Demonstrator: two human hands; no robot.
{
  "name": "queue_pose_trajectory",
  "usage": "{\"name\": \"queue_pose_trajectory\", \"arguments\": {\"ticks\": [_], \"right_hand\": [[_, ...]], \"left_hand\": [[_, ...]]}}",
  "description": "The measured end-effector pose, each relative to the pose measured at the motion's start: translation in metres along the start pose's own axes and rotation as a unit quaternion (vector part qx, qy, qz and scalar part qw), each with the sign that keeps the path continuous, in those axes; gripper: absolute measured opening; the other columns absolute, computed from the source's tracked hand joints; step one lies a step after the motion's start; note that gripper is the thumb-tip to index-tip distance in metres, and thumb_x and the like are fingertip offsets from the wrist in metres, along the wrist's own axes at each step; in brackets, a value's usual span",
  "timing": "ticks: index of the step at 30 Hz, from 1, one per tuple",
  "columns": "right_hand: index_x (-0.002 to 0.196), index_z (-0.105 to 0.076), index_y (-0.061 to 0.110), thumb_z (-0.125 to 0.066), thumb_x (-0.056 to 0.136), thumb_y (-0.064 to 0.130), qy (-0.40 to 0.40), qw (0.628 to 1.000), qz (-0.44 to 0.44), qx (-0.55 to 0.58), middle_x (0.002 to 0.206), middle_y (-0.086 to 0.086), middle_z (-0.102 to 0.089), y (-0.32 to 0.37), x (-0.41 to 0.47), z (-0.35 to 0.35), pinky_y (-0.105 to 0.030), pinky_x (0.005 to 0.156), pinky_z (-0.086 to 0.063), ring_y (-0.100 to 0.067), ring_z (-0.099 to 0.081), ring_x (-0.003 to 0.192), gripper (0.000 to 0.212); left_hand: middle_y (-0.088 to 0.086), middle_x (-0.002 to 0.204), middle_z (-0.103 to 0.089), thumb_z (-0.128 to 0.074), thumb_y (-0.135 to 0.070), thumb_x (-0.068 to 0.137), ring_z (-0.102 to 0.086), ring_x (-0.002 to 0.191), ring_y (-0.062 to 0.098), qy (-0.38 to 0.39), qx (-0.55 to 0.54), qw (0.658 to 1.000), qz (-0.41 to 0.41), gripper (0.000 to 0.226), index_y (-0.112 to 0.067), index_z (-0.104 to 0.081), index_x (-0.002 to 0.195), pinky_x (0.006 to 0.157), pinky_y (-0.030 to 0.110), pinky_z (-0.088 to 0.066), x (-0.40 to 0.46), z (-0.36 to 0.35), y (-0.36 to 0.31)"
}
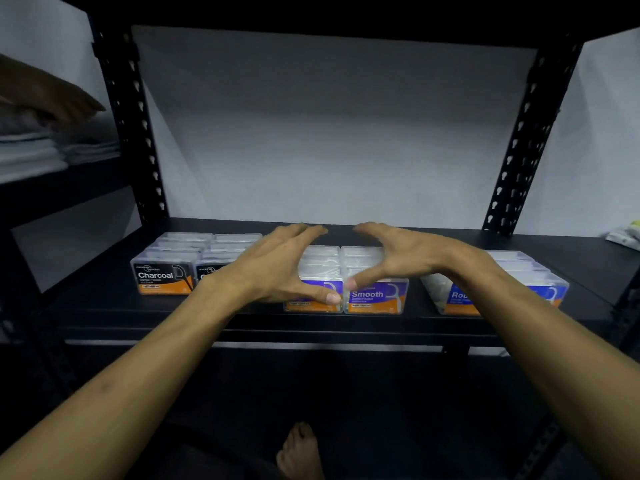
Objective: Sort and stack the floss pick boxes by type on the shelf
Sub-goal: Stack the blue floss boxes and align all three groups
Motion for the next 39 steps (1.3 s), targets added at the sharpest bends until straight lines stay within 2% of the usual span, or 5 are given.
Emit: {"name": "queue_pose_trajectory", "arguments": {"ticks": [7, 16, 25, 32, 39], "right_hand": [[0.147, -0.039, 0.021, -0.062, 0.084, 0.063, -0.184, 0.970, 0.025, 0.158, 0.143, -0.003, -0.051, 0.041, -0.010, 0.014, -0.032, 0.092, -0.046, -0.020, -0.054, 0.124, 0.078], [0.145, -0.044, 0.015, -0.049, 0.095, 0.060, -0.192, 0.900, 0.021, 0.391, 0.145, -0.005, -0.052, 0.140, -0.005, -0.037, -0.037, 0.108, -0.040, -0.019, -0.050, 0.130, 0.068], [0.155, -0.024, 0.012, -0.045, 0.093, 0.064, -0.219, 0.885, -0.065, 0.405, 0.160, -0.010, -0.031, 0.186, 0.042, -0.082, -0.045, 0.116, -0.031, -0.030, -0.034, 0.144, 0.084], [0.147, -0.042, 0.020, -0.035, 0.081, 0.082, -0.327, 0.828, -0.105, 0.443, 0.154, -0.006, -0.042, 0.170, 0.068, -0.110, -0.052, 0.112, -0.037, -0.026, -0.044, 0.137, 0.090], [0.157, -0.020, 0.027, -0.063, 0.079, 0.068, -0.259, 0.832, -0.079, 0.484, 0.162, -0.003, -0.028, 0.148, 0.089, -0.120, -0.047, 0.116, -0.033, -0.025, -0.034, 0.145, 0.098]], "left_hand": [[-0.002, 0.152, -0.045, -0.054, -0.071, 0.083, -0.046, 0.135, 0.017, -0.120, -0.108, 0.983, 0.083, 0.080, -0.025, -0.042, 0.148, 0.107, 0.035, -0.038, -0.038, 0.054, 0.019], [-0.004, 0.135, -0.063, -0.047, -0.083, 0.077, -0.057, 0.124, 0.009, -0.180, -0.266, 0.924, 0.208, 0.085, -0.022, -0.058, 0.135, 0.110, 0.040, -0.043, -0.105, 0.084, 0.079], [0.004, 0.149, -0.049, -0.051, -0.059, 0.093, -0.046, 0.136, 0.024, -0.253, -0.289, 0.869, 0.311, 0.065, -0.019, -0.047, 0.145, 0.111, 0.040, -0.038, -0.122, 0.068, 0.144], [0.003, 0.152, -0.045, -0.062, -0.063, 0.084, -0.046, 0.135, 0.022, -0.245, -0.425, 0.801, 0.345, 0.080, -0.020, -0.042, 0.148, 0.113, 0.042, -0.038, -0.116, 0.033, 0.186], [-0.001, 0.133, -0.062, -0.071, -0.063, 0.073, -0.060, 0.119, 0.017, -0.239, -0.525, 0.744, 0.337, 0.079, -0.021, -0.055, 0.138, 0.107, 0.041, -0.045, -0.103, 0.010, 0.205]]}}
Point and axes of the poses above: each hand's wrist, its own x-axis towards the middle knuckle, its own z-axis out of the back of the hand, y = z × x, the point moved 5 cm from there along x, towards the middle knuckle
